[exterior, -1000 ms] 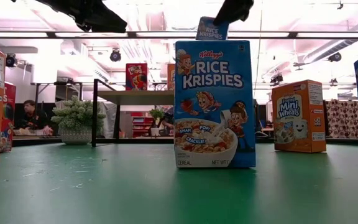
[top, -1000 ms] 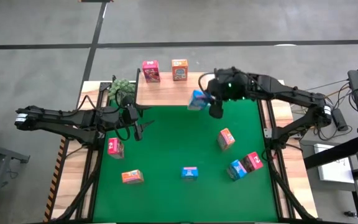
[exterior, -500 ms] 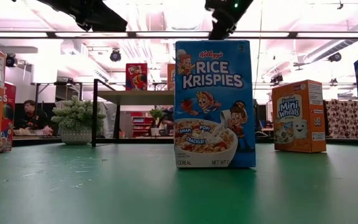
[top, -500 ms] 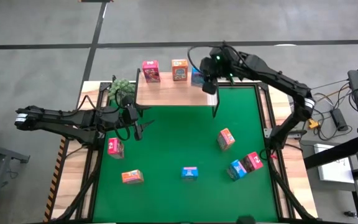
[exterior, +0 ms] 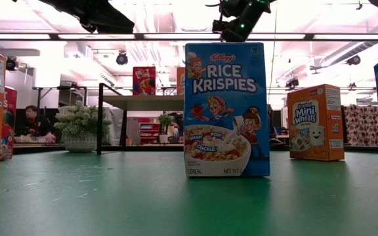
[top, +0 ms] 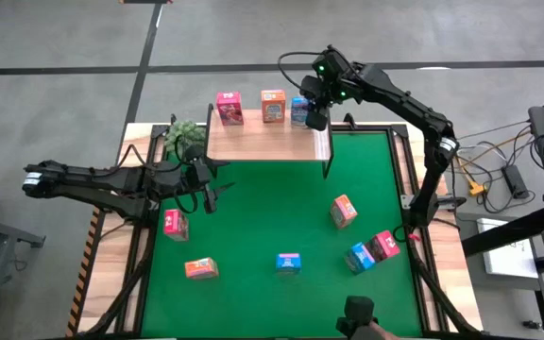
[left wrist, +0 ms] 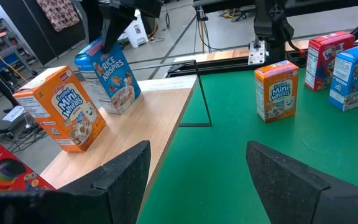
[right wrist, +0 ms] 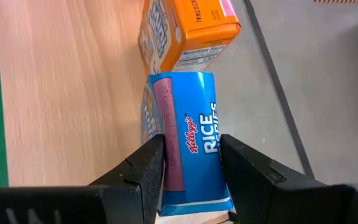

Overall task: Stack cereal on shelf
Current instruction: Put the top middle blue cereal box on the shelf

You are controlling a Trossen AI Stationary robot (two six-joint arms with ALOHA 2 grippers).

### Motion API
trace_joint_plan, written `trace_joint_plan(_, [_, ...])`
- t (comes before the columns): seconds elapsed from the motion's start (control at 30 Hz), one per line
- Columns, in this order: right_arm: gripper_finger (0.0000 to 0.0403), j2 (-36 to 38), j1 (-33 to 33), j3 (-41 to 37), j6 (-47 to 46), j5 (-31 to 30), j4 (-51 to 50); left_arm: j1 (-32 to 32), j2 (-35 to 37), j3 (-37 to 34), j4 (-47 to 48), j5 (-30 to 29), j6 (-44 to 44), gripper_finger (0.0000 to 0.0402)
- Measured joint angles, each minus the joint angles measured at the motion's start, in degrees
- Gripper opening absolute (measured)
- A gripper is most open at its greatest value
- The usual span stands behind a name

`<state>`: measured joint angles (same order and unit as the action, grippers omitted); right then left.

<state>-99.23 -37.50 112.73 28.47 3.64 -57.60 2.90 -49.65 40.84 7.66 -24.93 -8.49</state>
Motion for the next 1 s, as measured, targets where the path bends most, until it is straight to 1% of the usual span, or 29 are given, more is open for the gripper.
trace_joint_plan(0.17, [0.0151, -0.4, 0.1, 0.2, 0.0, 0.0, 0.2, 0.0, 0.0, 0.0, 0.0, 0.0, 0.0, 0.0249])
trace_joint_plan(0.5, [0.0216, -0.6, 0.1, 0.8, -0.6, -0.2, -0.4, 0.0, 0.0, 0.0, 0.0, 0.0, 0.0, 0.0249])
trace_joint_plan(0.67, [0.0233, -0.3, 0.2, 3.4, -3.1, -0.2, -1.4, 0.0, 0.0, 0.0, 0.0, 0.0, 0.0, 0.0249])
trace_joint_plan(0.83, [0.0229, 0.2, 1.6, 8.1, -7.1, -0.2, -3.8, 0.0, 0.0, 0.0, 0.0, 0.0, 0.0, 0.0249])
trace_joint_plan(0.9, [0.0220, 0.2, 2.7, 9.5, -8.2, 0.0, -4.9, 0.0, 0.0, 0.0, 0.0, 0.0, 0.0, 0.0249])
trace_joint_plan(1.0, [0.0198, 0.3, 4.8, 10.1, -9.2, 2.7, -5.9, 0.0, 0.0, 0.0, 0.0, 0.0, 0.0, 0.0249])
